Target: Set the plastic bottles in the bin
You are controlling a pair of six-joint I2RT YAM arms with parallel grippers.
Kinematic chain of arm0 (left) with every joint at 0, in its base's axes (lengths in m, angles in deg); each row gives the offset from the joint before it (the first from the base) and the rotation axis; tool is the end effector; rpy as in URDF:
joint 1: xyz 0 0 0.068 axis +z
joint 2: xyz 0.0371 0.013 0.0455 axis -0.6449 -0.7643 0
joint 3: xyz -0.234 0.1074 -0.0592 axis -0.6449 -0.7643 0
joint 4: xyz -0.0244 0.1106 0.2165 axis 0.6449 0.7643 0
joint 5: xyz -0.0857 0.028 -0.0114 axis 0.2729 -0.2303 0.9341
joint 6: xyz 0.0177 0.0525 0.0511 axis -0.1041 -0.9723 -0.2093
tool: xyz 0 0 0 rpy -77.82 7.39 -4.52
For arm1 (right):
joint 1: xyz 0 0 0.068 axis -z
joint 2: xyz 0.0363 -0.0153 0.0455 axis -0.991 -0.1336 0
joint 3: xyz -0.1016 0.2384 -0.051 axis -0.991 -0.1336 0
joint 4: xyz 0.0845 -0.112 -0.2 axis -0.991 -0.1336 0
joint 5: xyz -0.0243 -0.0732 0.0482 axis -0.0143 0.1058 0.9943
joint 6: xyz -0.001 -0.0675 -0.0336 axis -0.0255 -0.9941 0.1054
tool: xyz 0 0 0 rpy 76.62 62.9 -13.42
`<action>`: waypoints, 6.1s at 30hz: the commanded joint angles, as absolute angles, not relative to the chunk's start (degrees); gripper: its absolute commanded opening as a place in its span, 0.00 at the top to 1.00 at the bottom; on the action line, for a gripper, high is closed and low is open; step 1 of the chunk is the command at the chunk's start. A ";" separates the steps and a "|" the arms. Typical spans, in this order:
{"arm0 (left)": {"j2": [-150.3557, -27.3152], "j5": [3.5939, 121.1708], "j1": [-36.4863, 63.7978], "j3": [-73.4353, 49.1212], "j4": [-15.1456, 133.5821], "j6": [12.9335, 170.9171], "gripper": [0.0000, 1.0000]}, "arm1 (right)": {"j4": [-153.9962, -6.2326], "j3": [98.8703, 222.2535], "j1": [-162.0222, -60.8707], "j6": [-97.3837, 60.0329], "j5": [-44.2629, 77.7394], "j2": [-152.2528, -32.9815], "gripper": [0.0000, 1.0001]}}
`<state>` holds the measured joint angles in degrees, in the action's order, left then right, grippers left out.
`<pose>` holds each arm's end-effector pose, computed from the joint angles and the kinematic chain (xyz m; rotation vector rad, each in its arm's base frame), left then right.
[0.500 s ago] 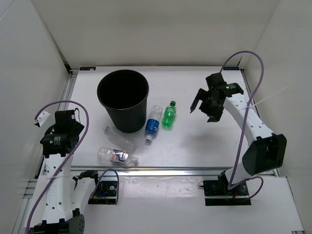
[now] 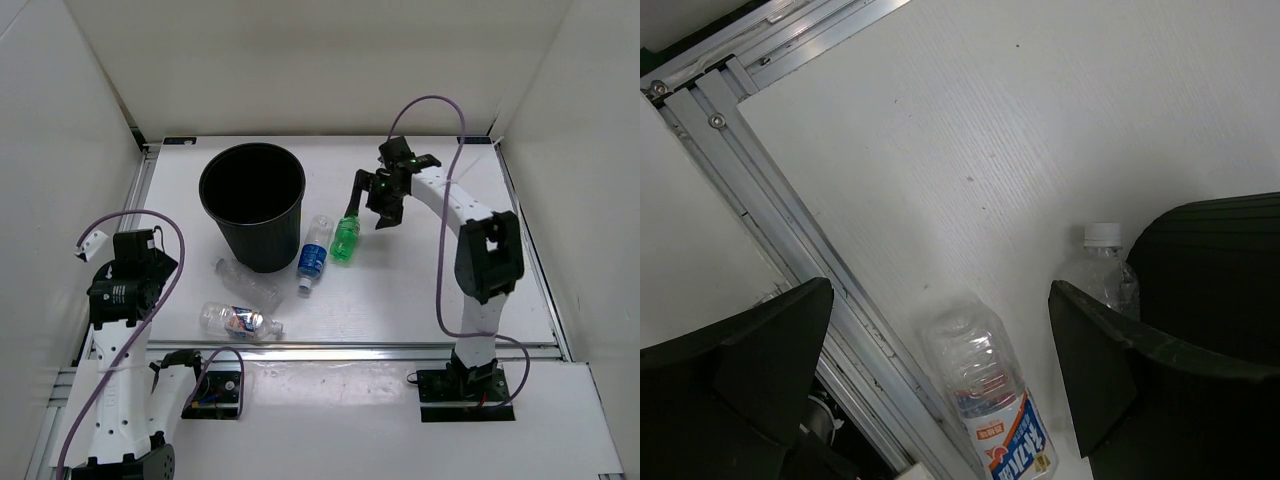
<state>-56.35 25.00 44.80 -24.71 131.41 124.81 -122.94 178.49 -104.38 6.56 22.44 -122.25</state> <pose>0.1075 0.0398 0.3058 -1.1656 2.0631 0.3107 0.3756 0.1681 0.2242 0.1539 2.7211 0.6093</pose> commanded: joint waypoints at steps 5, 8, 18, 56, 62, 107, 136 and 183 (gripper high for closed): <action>-55.88 26.08 44.55 -24.38 131.28 122.27 0.00 | -121.71 187.58 -105.17 5.09 27.11 -134.38 0.00; -56.50 26.08 44.55 -23.77 131.81 122.27 0.00 | -122.32 187.58 -104.56 5.62 27.90 -137.64 0.00; -57.55 25.56 44.55 -24.47 130.58 124.99 0.00 | -124.16 180.30 -104.03 3.87 25.73 -130.04 0.55; -68.88 56.82 45.08 -30.02 126.69 126.50 0.00 | -124.69 208.86 -113.08 1.40 24.21 -110.86 0.00; -74.16 64.04 45.08 -24.12 136.81 125.96 0.00 | -125.22 205.96 -113.08 2.11 24.74 -110.85 0.00; -82.06 58.03 45.34 21.82 143.32 126.05 0.61 | -130.76 202.96 -107.37 0.00 32.30 -110.41 0.00; -69.57 27.88 29.17 2.33 115.65 125.16 0.00 | -124.69 181.78 -109.73 12.48 42.42 -120.77 0.00; -53.16 40.59 29.17 -52.85 99.56 144.24 0.00 | -121.99 229.65 -113.69 7.04 22.11 -124.11 0.63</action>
<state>-53.53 38.00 29.17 -51.27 105.35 144.70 -122.57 223.29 -110.81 10.39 24.01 -116.94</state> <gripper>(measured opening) 0.998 0.562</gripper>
